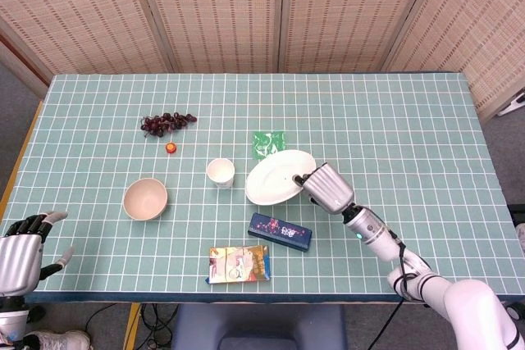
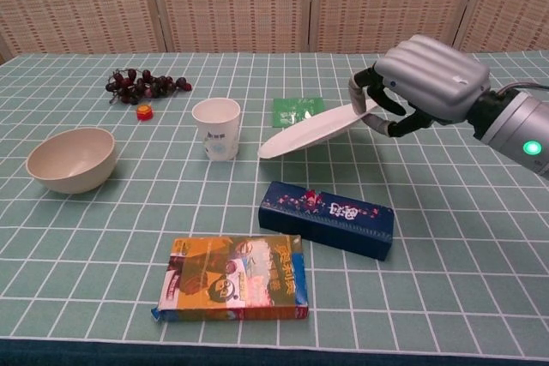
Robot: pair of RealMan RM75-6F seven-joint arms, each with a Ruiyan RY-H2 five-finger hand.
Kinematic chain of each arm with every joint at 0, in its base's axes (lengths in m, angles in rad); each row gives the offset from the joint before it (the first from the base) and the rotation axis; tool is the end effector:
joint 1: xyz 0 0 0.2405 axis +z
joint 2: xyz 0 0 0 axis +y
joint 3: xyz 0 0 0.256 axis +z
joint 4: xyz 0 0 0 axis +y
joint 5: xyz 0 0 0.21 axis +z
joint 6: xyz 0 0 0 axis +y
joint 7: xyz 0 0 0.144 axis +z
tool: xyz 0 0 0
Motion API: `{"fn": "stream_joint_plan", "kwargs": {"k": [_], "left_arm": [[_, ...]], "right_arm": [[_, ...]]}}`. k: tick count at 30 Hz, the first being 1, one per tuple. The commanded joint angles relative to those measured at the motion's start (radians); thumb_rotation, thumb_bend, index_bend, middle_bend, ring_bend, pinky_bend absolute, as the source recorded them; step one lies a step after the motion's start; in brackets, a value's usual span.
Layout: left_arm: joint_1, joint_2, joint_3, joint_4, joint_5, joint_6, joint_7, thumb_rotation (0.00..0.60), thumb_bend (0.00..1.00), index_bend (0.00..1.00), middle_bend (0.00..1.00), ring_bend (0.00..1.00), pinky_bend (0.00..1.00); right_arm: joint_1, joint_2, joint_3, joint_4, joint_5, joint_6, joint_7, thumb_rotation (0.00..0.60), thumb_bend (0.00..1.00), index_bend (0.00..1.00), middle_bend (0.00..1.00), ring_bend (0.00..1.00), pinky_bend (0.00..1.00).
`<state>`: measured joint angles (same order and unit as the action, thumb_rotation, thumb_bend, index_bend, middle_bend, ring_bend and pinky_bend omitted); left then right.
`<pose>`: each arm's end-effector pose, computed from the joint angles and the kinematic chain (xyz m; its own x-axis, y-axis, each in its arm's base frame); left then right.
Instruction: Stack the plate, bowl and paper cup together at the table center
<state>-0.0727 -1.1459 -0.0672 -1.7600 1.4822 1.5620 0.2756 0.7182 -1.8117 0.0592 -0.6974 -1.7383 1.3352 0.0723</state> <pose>-0.2786 0.1779 0.1528 0.4837 -0.0698 0.8724 0.8751 0.0249 -0.4832 -0.1855 -0.3588 -0.0226 0.5431 0.2053 0.8142 -0.5610 -0.6328 0.5338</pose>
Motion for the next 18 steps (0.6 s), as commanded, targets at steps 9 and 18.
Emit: {"fn": "stream_joint_plan", "kwargs": {"k": [9,18], "left_arm": [[-0.004,-0.008,0.002,0.007,0.008,-0.007,-0.001,0.6,0.22,0.29,0.32,0.3,0.32],[-0.003,-0.004,0.003,0.003,0.01,-0.008,0.005,0.6,0.22,0.28,0.31,0.3,0.32]], "right_arm": [[-0.046,-0.014,-0.037,-0.027,0.044,-0.056,-0.036,0.6,0.14,0.36,0.77,0.89,1.0],[-0.035,0.102,-0.027,-0.252,0.123,-0.218,-0.182,0.6,0.0,0.08,0.71,0.85,1.0]]}}
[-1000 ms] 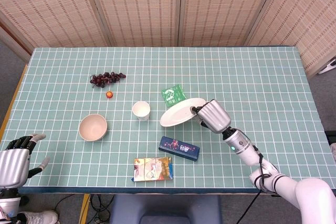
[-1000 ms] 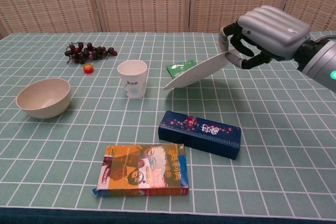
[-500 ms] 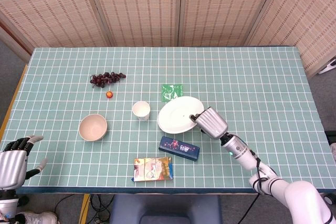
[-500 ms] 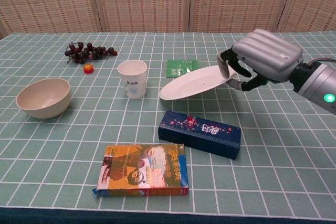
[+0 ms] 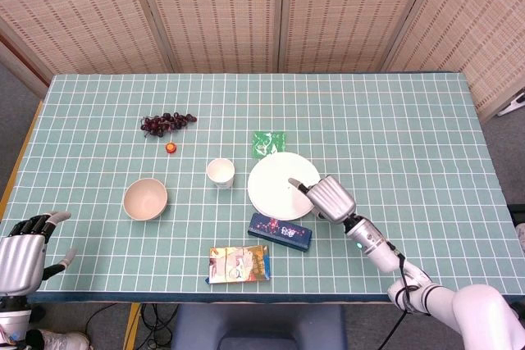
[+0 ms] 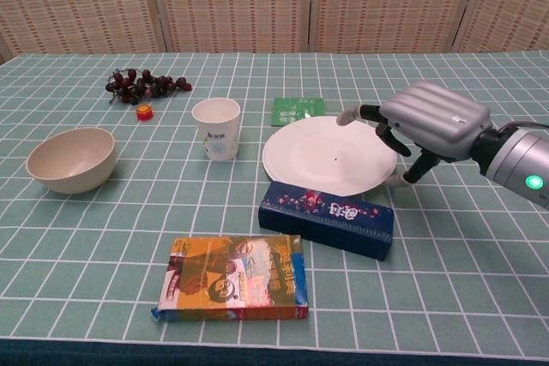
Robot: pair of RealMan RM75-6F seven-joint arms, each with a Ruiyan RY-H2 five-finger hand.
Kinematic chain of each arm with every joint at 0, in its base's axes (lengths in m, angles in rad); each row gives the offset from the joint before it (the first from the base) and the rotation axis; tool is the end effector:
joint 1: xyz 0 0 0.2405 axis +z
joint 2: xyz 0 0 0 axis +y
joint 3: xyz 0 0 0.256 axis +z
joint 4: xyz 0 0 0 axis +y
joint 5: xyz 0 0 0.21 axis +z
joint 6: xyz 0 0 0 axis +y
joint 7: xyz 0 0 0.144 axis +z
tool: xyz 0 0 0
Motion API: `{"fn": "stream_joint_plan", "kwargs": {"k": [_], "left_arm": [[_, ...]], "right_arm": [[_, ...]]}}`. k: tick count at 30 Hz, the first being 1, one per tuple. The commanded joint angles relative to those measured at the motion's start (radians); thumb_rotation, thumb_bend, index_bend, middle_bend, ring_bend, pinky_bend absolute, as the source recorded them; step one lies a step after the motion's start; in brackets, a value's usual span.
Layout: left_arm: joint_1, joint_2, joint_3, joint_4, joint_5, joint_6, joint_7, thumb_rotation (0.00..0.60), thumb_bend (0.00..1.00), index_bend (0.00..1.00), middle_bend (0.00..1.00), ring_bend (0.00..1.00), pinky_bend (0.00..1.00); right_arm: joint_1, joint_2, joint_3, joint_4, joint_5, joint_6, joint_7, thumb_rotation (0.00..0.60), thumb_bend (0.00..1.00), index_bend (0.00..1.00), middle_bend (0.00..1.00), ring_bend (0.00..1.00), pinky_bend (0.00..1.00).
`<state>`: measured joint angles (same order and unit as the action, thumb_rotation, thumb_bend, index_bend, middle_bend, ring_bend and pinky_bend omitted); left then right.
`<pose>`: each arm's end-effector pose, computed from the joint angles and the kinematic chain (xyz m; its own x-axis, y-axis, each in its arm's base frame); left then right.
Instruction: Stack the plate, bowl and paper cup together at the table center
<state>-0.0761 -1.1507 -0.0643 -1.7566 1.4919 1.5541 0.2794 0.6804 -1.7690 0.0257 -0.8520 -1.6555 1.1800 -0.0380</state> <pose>-0.2774 0.1784 0.1498 0.4860 -0.0634 0.8716 0.8737 0.0107 -0.4864 -0.2037 -0.3423 -0.0419 0.6290 0.0469 0.7760 -0.6062 -0.5953 0.5274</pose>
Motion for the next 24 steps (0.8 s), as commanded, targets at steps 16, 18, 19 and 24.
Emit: {"fn": "stream_joint_plan", "kwargs": {"k": [16,18,19,24], "left_arm": [[-0.036,0.017,-0.027,0.0,-0.017,-0.042,-0.004,0.6,0.22,0.28,0.31,0.3,0.32],[-0.048,0.023,-0.034,0.002,-0.025,-0.06,-0.015,0.6,0.22,0.28,0.31,0.3,0.32],[-0.054,0.026,-0.036,0.001,-0.028,-0.07,-0.022,0.6,0.22,0.28,0.31,0.3,0.32],[-0.101,0.049,-0.04,0.019,-0.009,-0.136,-0.061,0.6,0.22,0.28,0.31,0.3,0.32]], "right_arm": [[-0.126,0.344,0.072,-0.466,0.158,0.061,-0.201,0.6,0.0,0.0,0.61,0.76,0.98],[-0.153,0.382,0.079,-0.503,0.169,0.097,-0.207,0.6,0.0,0.0,0.57,0.72,0.97],[-0.163,0.398,0.083,-0.518,0.175,0.11,-0.209,0.6,0.0,0.0,0.55,0.71,0.96],[-0.229,0.483,0.098,-0.6,0.197,0.192,-0.22,0.6,0.0,0.01,0.47,0.62,0.89]]}}
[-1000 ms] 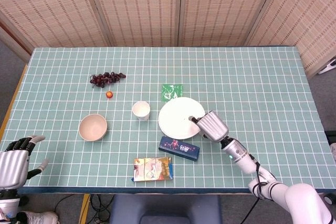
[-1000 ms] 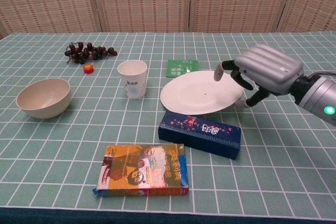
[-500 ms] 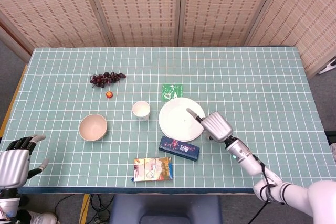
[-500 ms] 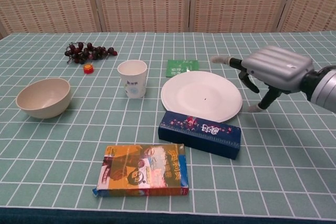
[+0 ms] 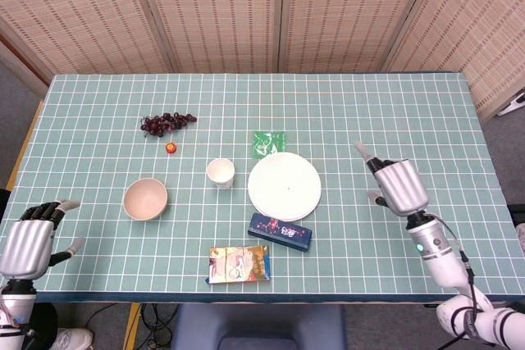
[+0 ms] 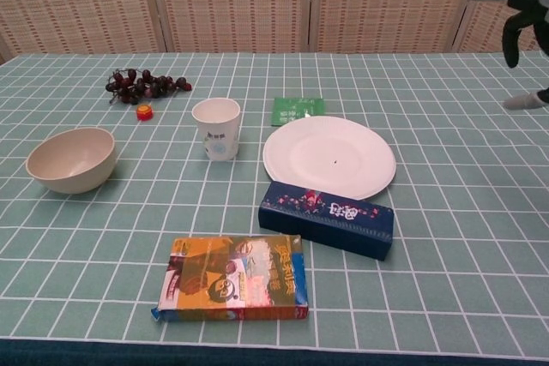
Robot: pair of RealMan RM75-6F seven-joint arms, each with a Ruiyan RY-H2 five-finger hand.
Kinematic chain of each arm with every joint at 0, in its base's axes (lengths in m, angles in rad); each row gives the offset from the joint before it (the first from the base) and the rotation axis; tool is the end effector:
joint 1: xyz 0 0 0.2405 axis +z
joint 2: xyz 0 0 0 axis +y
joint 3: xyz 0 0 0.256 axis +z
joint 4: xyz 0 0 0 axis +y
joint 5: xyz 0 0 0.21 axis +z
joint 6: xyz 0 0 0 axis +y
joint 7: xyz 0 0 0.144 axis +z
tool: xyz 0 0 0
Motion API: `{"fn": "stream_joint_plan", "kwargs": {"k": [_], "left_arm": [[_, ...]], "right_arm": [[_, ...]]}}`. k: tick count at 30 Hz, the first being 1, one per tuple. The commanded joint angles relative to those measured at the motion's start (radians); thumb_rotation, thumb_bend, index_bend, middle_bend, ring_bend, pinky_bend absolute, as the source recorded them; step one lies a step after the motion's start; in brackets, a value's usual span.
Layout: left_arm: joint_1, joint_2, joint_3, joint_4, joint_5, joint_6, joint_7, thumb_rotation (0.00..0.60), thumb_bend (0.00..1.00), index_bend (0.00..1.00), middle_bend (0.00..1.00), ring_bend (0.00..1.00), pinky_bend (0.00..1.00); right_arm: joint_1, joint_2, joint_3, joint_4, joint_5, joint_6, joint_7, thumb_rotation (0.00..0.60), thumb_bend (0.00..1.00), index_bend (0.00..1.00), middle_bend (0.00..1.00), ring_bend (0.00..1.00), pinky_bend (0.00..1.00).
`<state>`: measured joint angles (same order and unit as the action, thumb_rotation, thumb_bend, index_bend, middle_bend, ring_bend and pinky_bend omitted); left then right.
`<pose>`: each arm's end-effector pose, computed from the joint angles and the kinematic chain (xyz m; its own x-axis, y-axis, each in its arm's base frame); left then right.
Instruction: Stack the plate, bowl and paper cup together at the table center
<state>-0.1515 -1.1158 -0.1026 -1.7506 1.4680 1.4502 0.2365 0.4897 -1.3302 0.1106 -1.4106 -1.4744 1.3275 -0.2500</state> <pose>-0.2707 0.2079 0.1524 0.4793 -0.0344 0.8770 0.8752 -0.0557 -0.4805 -0.2336 -0.3111 0.0978 0.5838 0.1343 0.8007 -0.7431 -0.3089 0.5936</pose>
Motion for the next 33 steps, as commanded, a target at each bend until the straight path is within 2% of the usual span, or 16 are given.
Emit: {"fn": "stream_joint_plan", "kwargs": {"k": [1,7,13,16,18,21,24,27,33], "left_arm": [[-0.038,0.02,0.001,0.02,0.025,-0.049,-0.027,0.6,0.22,0.29,0.31,0.3,0.32],[-0.102,0.038,0.015,0.052,0.07,-0.137,-0.051,0.6,0.22,0.29,0.31,0.3,0.32],[-0.151,0.009,0.02,0.103,0.084,-0.192,-0.061,0.6,0.22,0.29,0.31,0.3,0.32],[-0.168,-0.009,0.019,0.127,0.082,-0.208,-0.055,0.6,0.22,0.29,0.32,0.33,0.34],[-0.182,-0.027,0.018,0.149,0.083,-0.22,-0.043,0.6,0.22,0.29,0.36,0.39,0.45],[-0.204,-0.055,0.016,0.181,0.076,-0.242,-0.036,0.6,0.22,0.29,0.46,0.51,0.67],[-0.221,-0.082,0.017,0.208,0.064,-0.266,-0.032,0.6,0.22,0.3,0.55,0.61,0.81],[-0.235,-0.103,0.022,0.231,0.057,-0.283,-0.016,0.6,0.22,0.3,0.64,0.69,0.88],[-0.254,-0.143,0.031,0.261,0.028,-0.319,0.02,0.6,0.22,0.3,0.77,0.8,0.93]], "right_arm": [[-0.052,0.061,0.018,-0.057,0.021,0.064,-0.005,0.6,0.0,0.02,0.47,0.61,0.89],[-0.112,0.139,0.043,-0.113,0.037,0.142,0.007,0.6,0.0,0.04,0.46,0.61,0.89],[-0.151,0.185,0.051,-0.15,0.054,0.169,0.008,0.6,0.0,0.04,0.46,0.61,0.89],[-0.164,0.195,0.05,-0.159,0.058,0.17,0.011,0.6,0.0,0.04,0.46,0.61,0.89],[-0.172,0.199,0.045,-0.164,0.057,0.169,0.01,0.6,0.0,0.04,0.46,0.61,0.89],[-0.18,0.201,0.043,-0.169,0.054,0.169,0.014,0.6,0.0,0.04,0.46,0.61,0.89],[-0.187,0.204,0.041,-0.173,0.05,0.168,0.017,0.6,0.0,0.04,0.46,0.61,0.89],[-0.194,0.209,0.041,-0.176,0.046,0.169,0.022,0.6,0.0,0.04,0.46,0.61,0.89],[-0.206,0.211,0.043,-0.175,0.048,0.166,0.033,0.6,0.0,0.04,0.46,0.61,0.89]]}}
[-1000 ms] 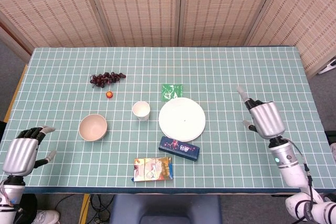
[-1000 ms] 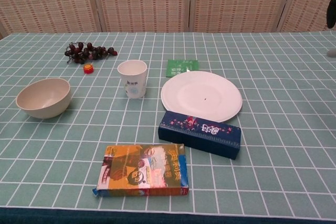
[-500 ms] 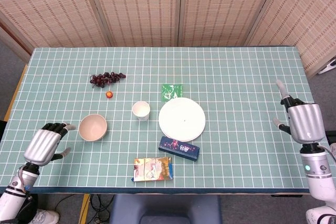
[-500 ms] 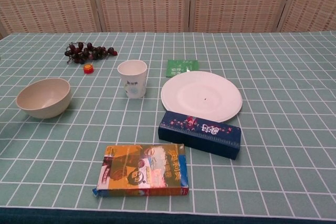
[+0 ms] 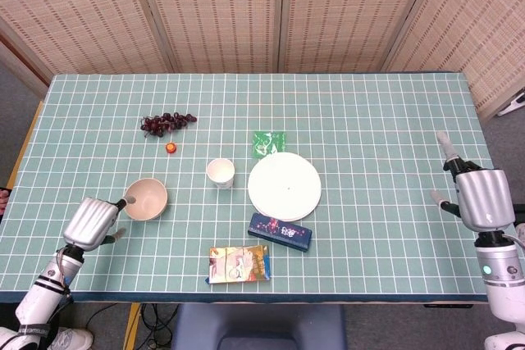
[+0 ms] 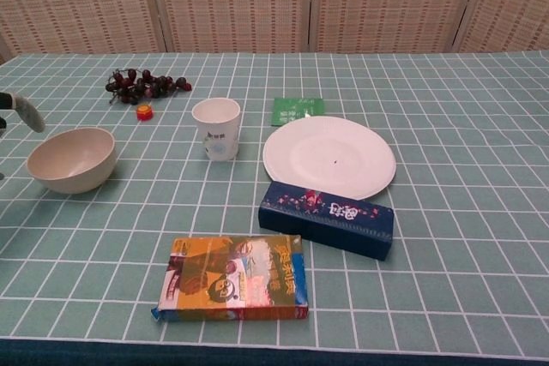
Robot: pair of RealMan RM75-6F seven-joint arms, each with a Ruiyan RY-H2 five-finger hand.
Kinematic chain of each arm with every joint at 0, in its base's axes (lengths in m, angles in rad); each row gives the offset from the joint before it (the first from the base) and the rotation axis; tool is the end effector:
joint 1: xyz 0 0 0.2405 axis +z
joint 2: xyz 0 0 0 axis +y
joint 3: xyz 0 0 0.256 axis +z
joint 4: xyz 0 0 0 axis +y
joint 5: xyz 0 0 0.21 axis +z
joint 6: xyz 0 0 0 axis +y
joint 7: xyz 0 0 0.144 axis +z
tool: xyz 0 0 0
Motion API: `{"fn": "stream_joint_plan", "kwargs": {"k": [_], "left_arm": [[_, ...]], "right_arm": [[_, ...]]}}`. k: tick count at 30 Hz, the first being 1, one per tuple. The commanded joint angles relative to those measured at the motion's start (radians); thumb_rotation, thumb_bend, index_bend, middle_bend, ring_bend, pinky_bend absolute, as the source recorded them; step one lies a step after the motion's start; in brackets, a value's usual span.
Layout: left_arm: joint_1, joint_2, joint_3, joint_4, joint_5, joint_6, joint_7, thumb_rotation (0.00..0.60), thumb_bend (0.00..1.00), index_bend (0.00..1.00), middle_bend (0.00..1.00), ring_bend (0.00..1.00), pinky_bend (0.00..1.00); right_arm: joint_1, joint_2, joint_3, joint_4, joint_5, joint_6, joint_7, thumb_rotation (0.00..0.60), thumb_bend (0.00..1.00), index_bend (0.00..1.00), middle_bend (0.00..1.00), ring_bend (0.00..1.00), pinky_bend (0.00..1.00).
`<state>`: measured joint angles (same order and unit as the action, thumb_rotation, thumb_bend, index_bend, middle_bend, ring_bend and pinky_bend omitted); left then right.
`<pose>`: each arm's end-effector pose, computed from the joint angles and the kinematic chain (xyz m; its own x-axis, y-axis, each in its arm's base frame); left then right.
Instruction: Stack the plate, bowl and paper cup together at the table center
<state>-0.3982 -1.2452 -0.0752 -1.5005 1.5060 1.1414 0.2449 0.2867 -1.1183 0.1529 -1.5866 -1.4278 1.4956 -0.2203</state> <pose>-0.2653 0.2748 0.0866 0.6424 0.1123 0.7581 0.7437 -0.3304 -0.5812 -0.2688 -0.2608 0.1828 0.5625 0.2140 0.7987 -0.8050 -0.0786 0.5880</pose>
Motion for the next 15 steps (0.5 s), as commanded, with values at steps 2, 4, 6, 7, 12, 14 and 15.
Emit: {"fn": "stream_joint_plan", "kwargs": {"k": [2,4,6,7,12,14,15], "left_arm": [[-0.012,-0.032,0.003,0.026,-0.019,-0.015,0.021,0.6,0.22,0.31,0.8,0.82,0.95],[-0.016,-0.048,0.002,0.038,-0.029,-0.018,0.024,0.6,0.22,0.31,0.82,0.84,0.96],[-0.022,-0.068,0.001,0.057,-0.038,-0.021,0.025,0.6,0.22,0.31,0.83,0.85,0.97],[-0.025,-0.077,0.0,0.067,-0.042,-0.024,0.023,0.6,0.22,0.32,0.84,0.85,0.97],[-0.042,-0.136,-0.002,0.14,-0.056,-0.038,0.006,0.6,0.22,0.34,0.86,0.87,0.98],[-0.047,-0.161,-0.001,0.173,-0.054,-0.035,-0.003,0.6,0.22,0.36,0.87,0.88,0.98],[-0.048,-0.172,-0.001,0.189,-0.052,-0.032,-0.009,0.6,0.22,0.37,0.88,0.88,0.98]], "right_arm": [[-0.006,-0.002,0.0,0.002,0.003,-0.005,0.008,0.6,0.0,0.04,0.46,0.61,0.89],[-0.008,-0.002,0.001,0.004,0.003,-0.008,0.01,0.6,0.0,0.04,0.46,0.61,0.89],[-0.01,-0.003,0.001,0.005,0.001,-0.008,0.014,0.6,0.0,0.04,0.46,0.61,0.89],[-0.011,-0.003,0.001,0.005,0.001,-0.008,0.017,0.6,0.0,0.04,0.46,0.61,0.89],[-0.017,-0.004,0.004,0.011,0.003,-0.013,0.031,0.6,0.0,0.04,0.47,0.61,0.89],[-0.02,-0.004,0.004,0.013,0.004,-0.014,0.035,0.6,0.0,0.04,0.47,0.61,0.89],[-0.02,-0.003,0.005,0.013,0.003,-0.014,0.037,0.6,0.0,0.04,0.47,0.61,0.89]]}}
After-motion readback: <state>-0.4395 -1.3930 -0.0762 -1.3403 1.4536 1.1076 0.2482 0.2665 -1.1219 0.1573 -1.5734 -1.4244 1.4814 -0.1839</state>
